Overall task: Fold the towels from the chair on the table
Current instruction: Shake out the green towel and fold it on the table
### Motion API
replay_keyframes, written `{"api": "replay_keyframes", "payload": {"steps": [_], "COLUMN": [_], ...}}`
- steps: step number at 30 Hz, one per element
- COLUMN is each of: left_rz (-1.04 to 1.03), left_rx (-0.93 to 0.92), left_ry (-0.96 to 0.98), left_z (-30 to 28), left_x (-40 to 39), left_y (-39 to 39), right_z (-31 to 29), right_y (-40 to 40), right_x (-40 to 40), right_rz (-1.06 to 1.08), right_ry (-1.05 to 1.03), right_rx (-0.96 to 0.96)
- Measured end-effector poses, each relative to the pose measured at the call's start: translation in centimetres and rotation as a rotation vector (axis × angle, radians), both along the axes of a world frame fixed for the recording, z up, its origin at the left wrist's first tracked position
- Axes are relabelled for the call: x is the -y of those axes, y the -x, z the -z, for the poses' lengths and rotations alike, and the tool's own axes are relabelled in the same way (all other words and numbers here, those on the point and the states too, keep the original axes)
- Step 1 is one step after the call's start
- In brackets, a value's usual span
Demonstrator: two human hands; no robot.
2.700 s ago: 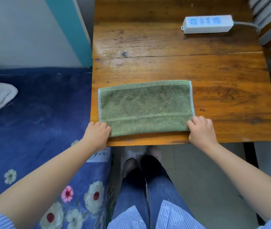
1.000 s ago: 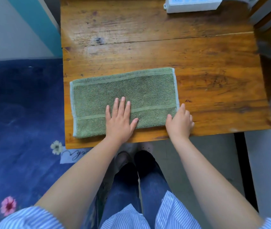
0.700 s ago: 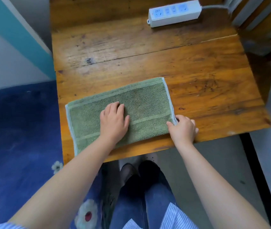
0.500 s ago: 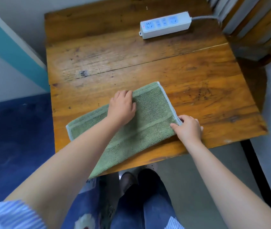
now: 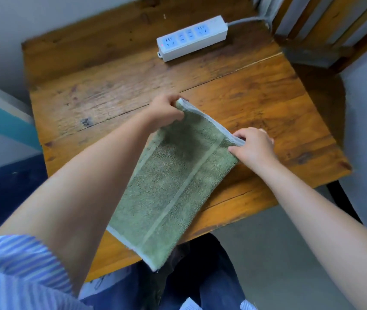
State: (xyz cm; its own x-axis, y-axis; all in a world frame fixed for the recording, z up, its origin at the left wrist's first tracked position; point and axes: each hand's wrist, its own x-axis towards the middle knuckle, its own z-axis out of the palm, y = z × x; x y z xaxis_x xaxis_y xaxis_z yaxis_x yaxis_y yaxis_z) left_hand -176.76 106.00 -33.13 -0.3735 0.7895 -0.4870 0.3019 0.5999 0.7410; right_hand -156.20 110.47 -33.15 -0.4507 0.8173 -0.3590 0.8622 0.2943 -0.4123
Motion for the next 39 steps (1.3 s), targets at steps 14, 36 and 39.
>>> {"api": "replay_keyframes", "payload": {"steps": [14, 36, 39], "left_rz": [0.541, 0.651, 0.474], "left_rx": [-0.740, -0.939, -0.904], "left_ry": [-0.088, 0.242, 0.086], "left_z": [-2.5, 3.3, 2.8], "left_x": [12.2, 27.3, 28.0], "left_y": [3.2, -0.5, -2.1], "right_z": [-3.1, 3.7, 2.4], "right_y": [1.3, -2.3, -3.3], "right_x": [9.6, 21.9, 21.0], "right_rz": [-0.495, -0.848, -0.786], "right_ry": [-0.013, 0.069, 0.179], "right_rx": [-0.259, -0.097, -0.246]}}
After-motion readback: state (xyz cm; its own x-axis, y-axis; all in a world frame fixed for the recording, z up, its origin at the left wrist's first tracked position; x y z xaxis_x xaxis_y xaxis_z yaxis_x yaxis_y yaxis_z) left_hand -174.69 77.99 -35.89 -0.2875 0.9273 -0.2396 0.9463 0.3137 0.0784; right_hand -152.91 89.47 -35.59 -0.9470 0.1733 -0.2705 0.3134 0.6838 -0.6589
